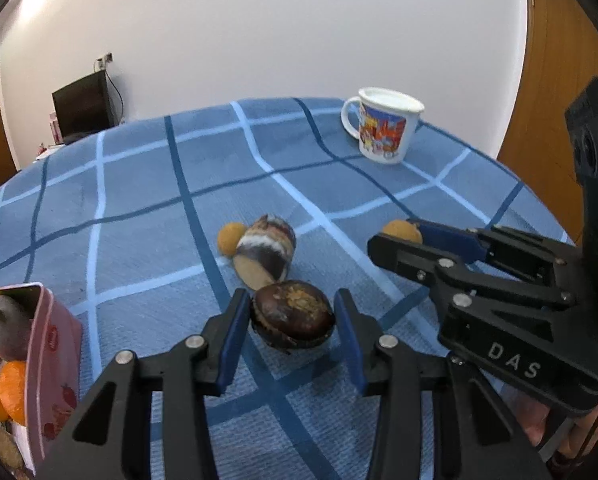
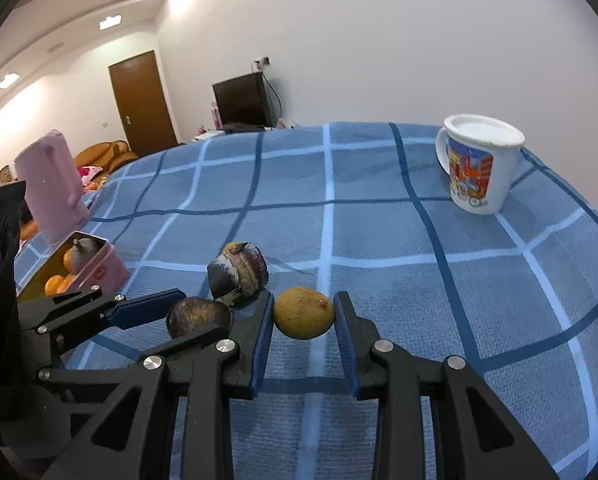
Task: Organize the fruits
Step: 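Grasp a brown root with the left gripper while the right grasps a yellow fruit, then lift the brown root with the left gripper while the right lifts the yellow fruit, then carry the brown root over the tin with the left gripper while the right carries the yellow fruit there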
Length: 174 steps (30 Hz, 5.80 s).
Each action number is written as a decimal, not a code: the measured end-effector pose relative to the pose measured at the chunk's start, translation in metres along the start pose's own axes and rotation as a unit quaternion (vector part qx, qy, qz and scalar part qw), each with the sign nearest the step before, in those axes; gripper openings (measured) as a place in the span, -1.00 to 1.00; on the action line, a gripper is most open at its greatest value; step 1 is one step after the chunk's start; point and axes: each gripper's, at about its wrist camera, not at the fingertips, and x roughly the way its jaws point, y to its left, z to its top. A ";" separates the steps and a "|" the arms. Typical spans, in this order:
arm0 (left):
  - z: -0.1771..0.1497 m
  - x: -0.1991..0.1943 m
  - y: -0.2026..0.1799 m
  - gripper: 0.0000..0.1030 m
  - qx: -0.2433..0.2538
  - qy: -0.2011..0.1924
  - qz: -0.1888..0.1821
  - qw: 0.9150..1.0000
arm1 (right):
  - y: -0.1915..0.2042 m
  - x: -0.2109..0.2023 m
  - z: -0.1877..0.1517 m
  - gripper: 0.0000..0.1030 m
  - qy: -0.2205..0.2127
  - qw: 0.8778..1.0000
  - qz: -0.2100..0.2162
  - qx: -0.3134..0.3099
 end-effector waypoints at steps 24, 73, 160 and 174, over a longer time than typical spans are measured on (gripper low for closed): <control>-0.003 -0.029 0.000 -0.13 0.006 -0.074 0.022 0.997 | 0.004 -0.021 -0.003 -0.37 -0.054 0.998 0.016 -0.011; -0.015 -0.063 0.007 -0.13 -0.010 -0.156 0.049 0.986 | 0.017 -0.052 -0.011 -0.37 -0.135 0.989 0.011 -0.052; -0.056 -0.134 0.082 -0.13 -0.059 -0.195 0.120 0.972 | 0.129 -0.051 -0.014 -0.37 -0.143 0.977 0.095 -0.124; -0.064 -0.145 0.111 -0.13 -0.083 -0.189 0.137 0.969 | 0.153 -0.044 -0.012 -0.37 -0.135 0.975 0.117 -0.135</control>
